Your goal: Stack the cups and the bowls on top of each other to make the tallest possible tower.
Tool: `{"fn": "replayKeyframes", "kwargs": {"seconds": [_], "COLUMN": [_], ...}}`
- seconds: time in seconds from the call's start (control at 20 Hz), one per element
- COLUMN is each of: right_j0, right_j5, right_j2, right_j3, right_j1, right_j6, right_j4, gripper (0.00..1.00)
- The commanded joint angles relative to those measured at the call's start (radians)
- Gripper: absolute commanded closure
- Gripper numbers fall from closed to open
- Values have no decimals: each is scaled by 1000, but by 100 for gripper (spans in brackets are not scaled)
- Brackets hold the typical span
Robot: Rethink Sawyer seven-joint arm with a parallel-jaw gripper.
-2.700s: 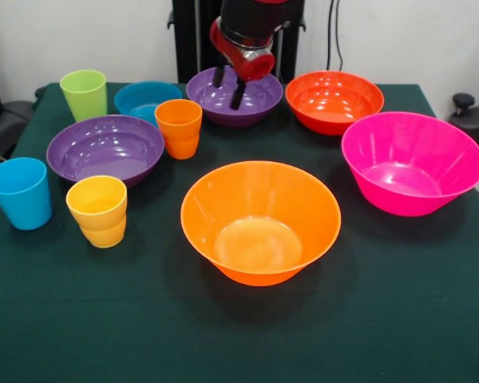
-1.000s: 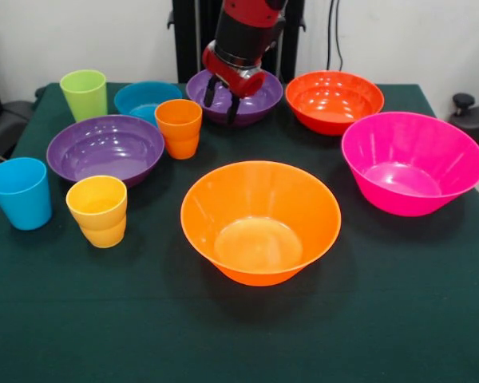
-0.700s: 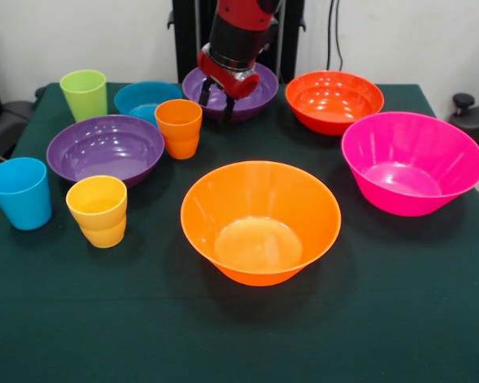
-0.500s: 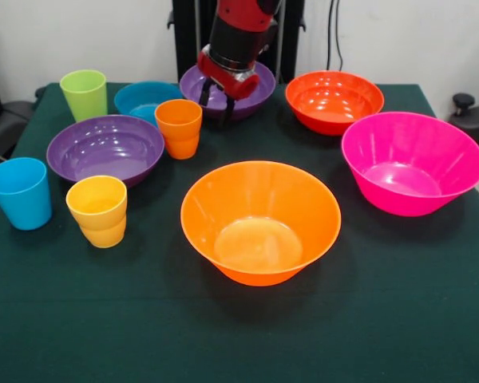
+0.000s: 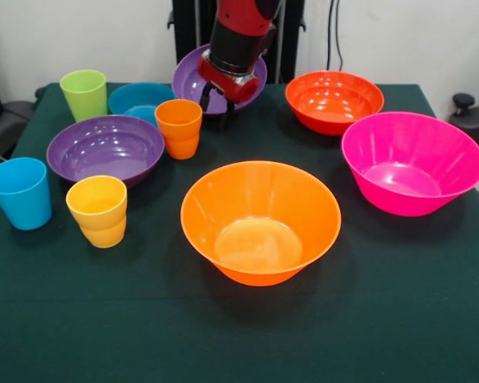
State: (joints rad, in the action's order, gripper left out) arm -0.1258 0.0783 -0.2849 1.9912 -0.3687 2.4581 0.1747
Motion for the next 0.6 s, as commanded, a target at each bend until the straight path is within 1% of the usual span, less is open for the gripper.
{"fn": "replayKeyframes", "kwargs": {"seconds": [0.05, 0.15, 0.25, 0.45, 0.6], "right_j0": [-27, -24, -15, -1, -2], "right_j5": [-42, -82, -116, -167, -196], "right_j2": [143, 155, 161, 172, 175], "right_j3": [59, 89, 107, 127, 137], "right_j1": [-56, -111, -150, -197, -229], "right_j6": [69, 73, 76, 82, 78], "right_j4": [24, 10, -7, -34, -39], "gripper": [0, 0, 0, 0, 0]}}
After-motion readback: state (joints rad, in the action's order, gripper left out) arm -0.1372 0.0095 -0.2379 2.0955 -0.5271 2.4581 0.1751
